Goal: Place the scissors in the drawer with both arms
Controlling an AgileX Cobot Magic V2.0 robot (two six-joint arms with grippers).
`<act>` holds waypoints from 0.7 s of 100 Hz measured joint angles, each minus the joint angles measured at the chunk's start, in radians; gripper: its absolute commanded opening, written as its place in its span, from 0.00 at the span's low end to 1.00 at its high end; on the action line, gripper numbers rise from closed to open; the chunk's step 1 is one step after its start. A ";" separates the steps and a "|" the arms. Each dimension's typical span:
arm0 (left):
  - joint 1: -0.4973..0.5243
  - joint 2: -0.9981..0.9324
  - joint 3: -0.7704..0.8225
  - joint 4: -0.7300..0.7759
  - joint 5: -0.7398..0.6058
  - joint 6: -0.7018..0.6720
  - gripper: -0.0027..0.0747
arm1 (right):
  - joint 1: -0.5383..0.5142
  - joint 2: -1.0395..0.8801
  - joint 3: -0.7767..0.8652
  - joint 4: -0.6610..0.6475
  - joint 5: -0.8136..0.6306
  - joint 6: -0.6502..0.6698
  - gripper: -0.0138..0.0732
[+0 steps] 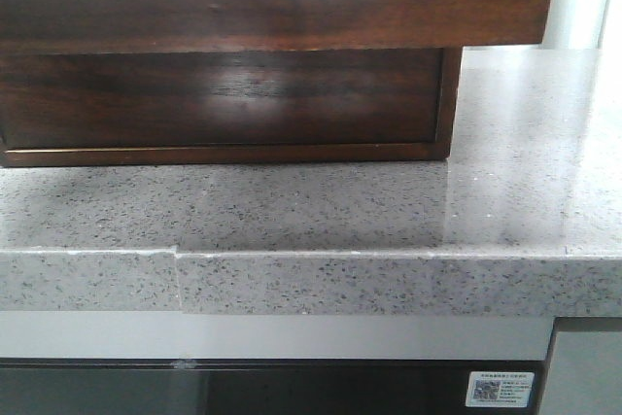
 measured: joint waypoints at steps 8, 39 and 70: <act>0.000 0.000 -0.026 0.010 0.050 0.000 0.01 | 0.000 0.000 0.000 0.000 0.000 0.000 0.08; 0.000 0.000 -0.095 0.011 0.175 -0.011 0.01 | 0.000 0.000 0.000 0.000 -0.005 0.000 0.08; 0.000 0.000 -0.097 -0.034 0.188 -0.013 0.01 | 0.000 0.000 0.000 0.000 -0.005 0.002 0.08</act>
